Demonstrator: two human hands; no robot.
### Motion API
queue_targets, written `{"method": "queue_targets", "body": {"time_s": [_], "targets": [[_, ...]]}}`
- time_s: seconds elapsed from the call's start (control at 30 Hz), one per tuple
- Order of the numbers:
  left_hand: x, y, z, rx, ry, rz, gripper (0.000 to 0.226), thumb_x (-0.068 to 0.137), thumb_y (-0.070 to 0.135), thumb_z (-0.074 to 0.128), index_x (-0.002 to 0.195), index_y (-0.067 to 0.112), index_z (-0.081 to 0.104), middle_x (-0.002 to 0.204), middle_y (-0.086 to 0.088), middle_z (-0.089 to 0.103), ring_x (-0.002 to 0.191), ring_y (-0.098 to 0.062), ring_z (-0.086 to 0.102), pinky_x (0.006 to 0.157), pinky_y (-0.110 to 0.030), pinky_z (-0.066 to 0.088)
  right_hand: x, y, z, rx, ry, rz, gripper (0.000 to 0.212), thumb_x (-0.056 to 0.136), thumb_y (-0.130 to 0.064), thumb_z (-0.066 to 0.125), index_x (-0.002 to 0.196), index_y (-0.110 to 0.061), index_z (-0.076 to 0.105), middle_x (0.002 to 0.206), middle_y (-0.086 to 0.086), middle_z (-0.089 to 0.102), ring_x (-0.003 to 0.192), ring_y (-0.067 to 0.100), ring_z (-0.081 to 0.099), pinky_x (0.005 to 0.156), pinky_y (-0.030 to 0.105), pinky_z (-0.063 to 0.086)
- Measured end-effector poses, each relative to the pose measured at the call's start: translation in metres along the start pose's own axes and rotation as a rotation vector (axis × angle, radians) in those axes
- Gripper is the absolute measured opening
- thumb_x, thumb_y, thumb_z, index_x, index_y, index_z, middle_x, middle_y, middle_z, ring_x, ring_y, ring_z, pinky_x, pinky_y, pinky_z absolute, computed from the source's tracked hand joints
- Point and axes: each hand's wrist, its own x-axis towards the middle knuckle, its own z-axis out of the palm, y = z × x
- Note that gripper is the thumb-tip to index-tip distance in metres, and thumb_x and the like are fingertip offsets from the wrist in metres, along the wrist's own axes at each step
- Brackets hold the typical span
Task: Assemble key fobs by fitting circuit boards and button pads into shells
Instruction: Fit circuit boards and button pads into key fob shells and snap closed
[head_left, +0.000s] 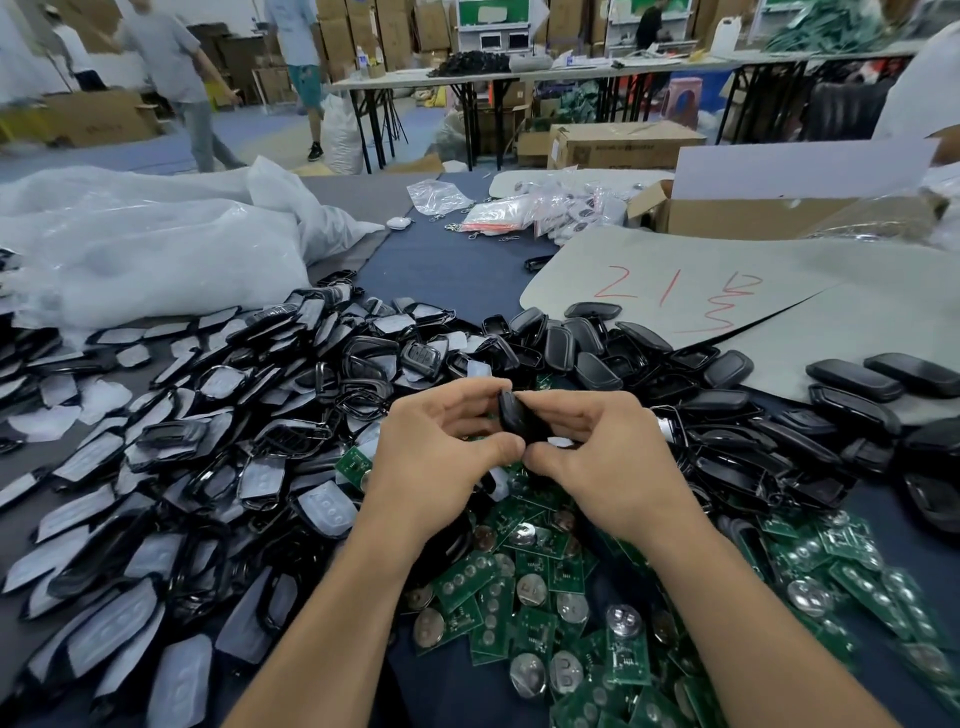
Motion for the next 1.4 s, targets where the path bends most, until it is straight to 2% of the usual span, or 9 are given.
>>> {"method": "queue_targets", "body": {"time_s": [0.17, 0.37, 0.47, 0.7, 0.8, 0.87, 1.07, 1.27, 1.4], "targets": [[0.000, 0.002, 0.001, -0.140, -0.016, 0.015, 0.049, 0.065, 0.009, 0.091, 0.094, 0.047, 0.082, 0.094, 0.008, 0.082, 0.089, -0.010, 0.078, 0.079, -0.015, 0.058, 0.003, 0.003, -0.002, 0.099, -0.006, 0.020, 0.052, 0.072, -0.003, 0.088, 0.116, -0.029, 0.078, 0.108, -0.011, 0.079, 0.104, 0.001, 0.072, 0.101, 0.030, 0.057], [0.001, 0.002, 0.000, -0.141, -0.041, 0.013, 0.045, 0.062, 0.013, 0.091, 0.093, 0.045, 0.082, 0.091, 0.007, 0.082, 0.084, -0.010, 0.078, 0.076, -0.017, 0.059, 0.002, 0.006, -0.003, 0.074, -0.026, -0.014, 0.051, 0.069, -0.006, 0.091, 0.108, -0.036, 0.079, 0.101, -0.019, 0.079, 0.098, -0.006, 0.072, 0.092, 0.017, 0.056], [0.002, -0.001, 0.000, -0.077, -0.044, -0.002, 0.047, 0.062, 0.019, 0.090, 0.099, 0.045, 0.081, 0.095, 0.011, 0.081, 0.091, -0.009, 0.078, 0.082, -0.020, 0.060, 0.000, 0.003, -0.002, -0.065, 0.010, -0.096, 0.054, 0.075, -0.011, 0.088, 0.107, -0.052, 0.073, 0.097, -0.029, 0.076, 0.095, -0.013, 0.068, 0.082, 0.007, 0.052], [0.001, 0.000, -0.003, -0.129, -0.047, 0.002, 0.047, 0.066, 0.006, 0.090, 0.096, 0.042, 0.083, 0.094, 0.006, 0.082, 0.091, -0.013, 0.079, 0.078, -0.017, 0.059, -0.006, -0.003, 0.008, -0.107, 0.075, -0.234, 0.065, 0.083, -0.013, 0.084, 0.115, -0.064, 0.060, 0.095, -0.044, 0.068, 0.098, -0.011, 0.068, 0.084, 0.007, 0.052], [0.002, 0.002, -0.003, -0.143, -0.045, -0.009, 0.049, 0.069, 0.000, 0.091, 0.096, 0.041, 0.084, 0.094, 0.004, 0.082, 0.091, -0.014, 0.079, 0.079, -0.018, 0.059, -0.005, -0.001, 0.007, -0.057, 0.052, -0.201, 0.068, 0.081, -0.013, 0.087, 0.100, -0.074, 0.064, 0.093, -0.045, 0.067, 0.101, -0.014, 0.067, 0.089, 0.007, 0.050], [0.001, 0.003, -0.003, -0.147, -0.038, -0.010, 0.049, 0.070, -0.001, 0.091, 0.094, 0.041, 0.084, 0.094, 0.004, 0.082, 0.091, -0.014, 0.079, 0.079, -0.018, 0.059, -0.003, 0.002, 0.007, -0.031, 0.040, -0.186, 0.062, 0.080, -0.013, 0.088, 0.094, -0.070, 0.068, 0.092, -0.044, 0.068, 0.103, -0.015, 0.066, 0.092, 0.008, 0.050], [0.000, 0.009, -0.004, -0.196, -0.055, -0.021, 0.049, 0.075, 0.000, 0.088, 0.090, 0.046, 0.083, 0.093, 0.005, 0.082, 0.091, -0.011, 0.079, 0.078, -0.015, 0.058, -0.006, 0.001, 0.007, 0.077, 0.016, -0.144, 0.048, 0.083, -0.009, 0.085, 0.125, -0.029, 0.075, 0.114, -0.019, 0.076, 0.111, -0.007, 0.067, 0.103, 0.023, 0.053], [0.001, 0.007, -0.005, -0.274, -0.057, -0.075, 0.042, 0.075, -0.004, 0.087, 0.097, 0.032, 0.085, 0.096, -0.005, 0.082, 0.094, -0.019, 0.079, 0.079, -0.022, 0.060, -0.007, 0.001, 0.008, 0.068, 0.049, -0.145, 0.053, 0.081, -0.009, 0.087, 0.125, -0.036, 0.073, 0.112, -0.026, 0.074, 0.109, -0.011, 0.066, 0.097, 0.013, 0.051], [0.001, 0.005, -0.005, -0.285, -0.056, -0.092, 0.037, 0.071, -0.004, 0.089, 0.097, 0.022, 0.085, 0.096, -0.008, 0.082, 0.092, -0.022, 0.079, 0.078, -0.023, 0.060, -0.007, 0.001, 0.009, 0.046, 0.044, -0.165, 0.053, 0.082, -0.009, 0.085, 0.124, -0.038, 0.073, 0.113, -0.027, 0.074, 0.111, -0.009, 0.066, 0.097, 0.020, 0.054]]}}
